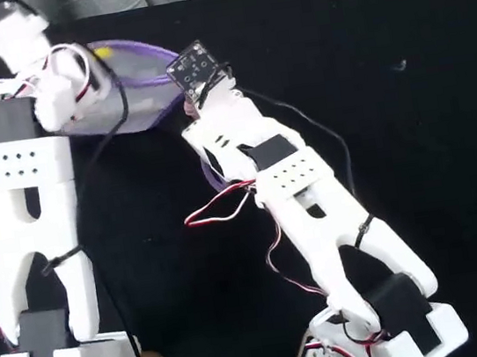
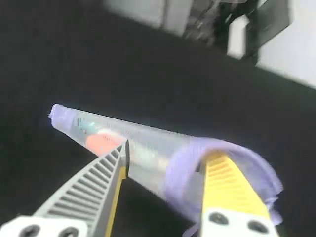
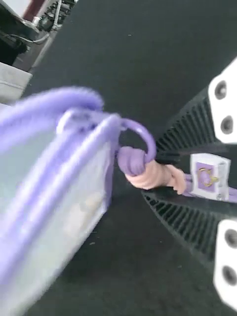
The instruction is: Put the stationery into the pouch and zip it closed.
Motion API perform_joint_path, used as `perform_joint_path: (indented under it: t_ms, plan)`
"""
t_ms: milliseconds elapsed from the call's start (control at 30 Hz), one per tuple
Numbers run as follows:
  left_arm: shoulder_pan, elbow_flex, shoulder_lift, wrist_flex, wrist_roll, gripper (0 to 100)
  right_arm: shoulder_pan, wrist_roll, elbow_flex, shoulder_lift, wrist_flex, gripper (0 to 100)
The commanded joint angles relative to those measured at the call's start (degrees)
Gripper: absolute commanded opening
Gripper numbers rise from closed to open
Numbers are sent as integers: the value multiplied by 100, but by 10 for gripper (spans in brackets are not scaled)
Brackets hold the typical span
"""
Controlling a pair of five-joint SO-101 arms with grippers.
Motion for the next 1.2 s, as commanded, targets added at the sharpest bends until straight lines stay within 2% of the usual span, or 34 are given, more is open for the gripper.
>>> perform_joint_path:
  t_ms: [0,233,367,633,867,1000,1167]
  plan:
    - [523,-611,-79,-492,35,246,-26,105,-338,-92,97,11]
    - [901,-1490,1073,-527,35,247,9,105,-233,-224,1020,11]
    - [910,-2211,1855,-255,70,246,-26,105,312,-822,1020,11]
    - [664,-3943,1916,1301,44,246,-35,105,848,-1745,809,11]
    - [-215,-5191,1670,2567,18,246,-176,141,822,-1789,826,11]
    - [-637,-5534,1653,3156,-791,242,-255,149,699,-1789,835,11]
    - [-1033,-4945,1626,3165,-1714,242,-220,158,224,-1789,1363,11]
